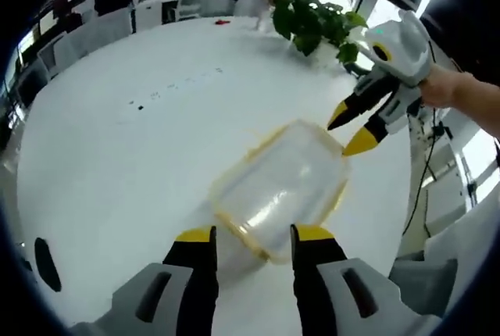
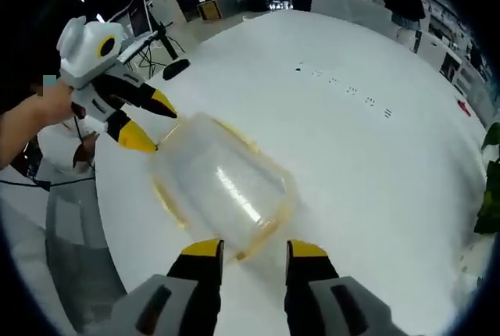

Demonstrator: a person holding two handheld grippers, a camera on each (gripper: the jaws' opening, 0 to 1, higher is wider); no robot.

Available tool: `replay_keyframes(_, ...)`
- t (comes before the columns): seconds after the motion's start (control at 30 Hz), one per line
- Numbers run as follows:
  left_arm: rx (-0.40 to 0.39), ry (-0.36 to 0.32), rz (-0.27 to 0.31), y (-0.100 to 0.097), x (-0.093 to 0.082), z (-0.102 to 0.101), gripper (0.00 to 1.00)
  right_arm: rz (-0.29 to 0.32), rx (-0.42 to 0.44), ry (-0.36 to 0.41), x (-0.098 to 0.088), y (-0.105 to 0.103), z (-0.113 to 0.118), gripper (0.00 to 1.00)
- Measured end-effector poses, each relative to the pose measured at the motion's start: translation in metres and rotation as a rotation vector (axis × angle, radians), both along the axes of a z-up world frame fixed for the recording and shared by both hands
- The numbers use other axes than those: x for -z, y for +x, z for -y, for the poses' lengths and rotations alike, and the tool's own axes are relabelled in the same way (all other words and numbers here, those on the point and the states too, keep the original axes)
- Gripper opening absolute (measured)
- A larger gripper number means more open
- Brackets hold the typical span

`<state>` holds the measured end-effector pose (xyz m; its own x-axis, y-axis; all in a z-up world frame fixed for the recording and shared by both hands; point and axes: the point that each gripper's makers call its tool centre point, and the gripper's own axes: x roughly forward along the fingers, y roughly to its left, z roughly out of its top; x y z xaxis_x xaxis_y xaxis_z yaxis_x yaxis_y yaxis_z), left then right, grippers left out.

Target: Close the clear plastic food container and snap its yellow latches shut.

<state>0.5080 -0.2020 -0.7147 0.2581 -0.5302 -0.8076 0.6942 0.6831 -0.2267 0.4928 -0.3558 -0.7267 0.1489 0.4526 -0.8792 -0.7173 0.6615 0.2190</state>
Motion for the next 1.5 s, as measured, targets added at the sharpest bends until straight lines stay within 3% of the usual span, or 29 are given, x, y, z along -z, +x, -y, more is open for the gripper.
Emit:
replay_keyframes(0.33,0.118,0.051,0.01,-0.01,-0.004,0.004,0.34,0.04,-0.116,-0.044,-0.008,0.001,-0.004,0.3)
replay_keyframes(0.53,0.197,0.084,0.032,-0.013,-0.009,0.006,0.33,0.064,-0.231,-0.071,-0.012,-0.001,-0.011,0.29)
replay_keyframes(0.67,0.25,0.098,0.067,-0.01,-0.013,0.009,0.31,0.075,-0.253,-0.091,-0.014,0.001,-0.014,0.31)
replay_keyframes(1.17,0.421,0.189,0.1,-0.019,-0.009,0.012,0.3,0.07,-0.383,-0.127,-0.017,-0.002,-0.017,0.32)
replay_keyframes(1.5,0.5,0.181,0.095,-0.023,-0.009,0.02,0.3,0.082,-0.478,-0.156,-0.014,-0.001,-0.02,0.32)
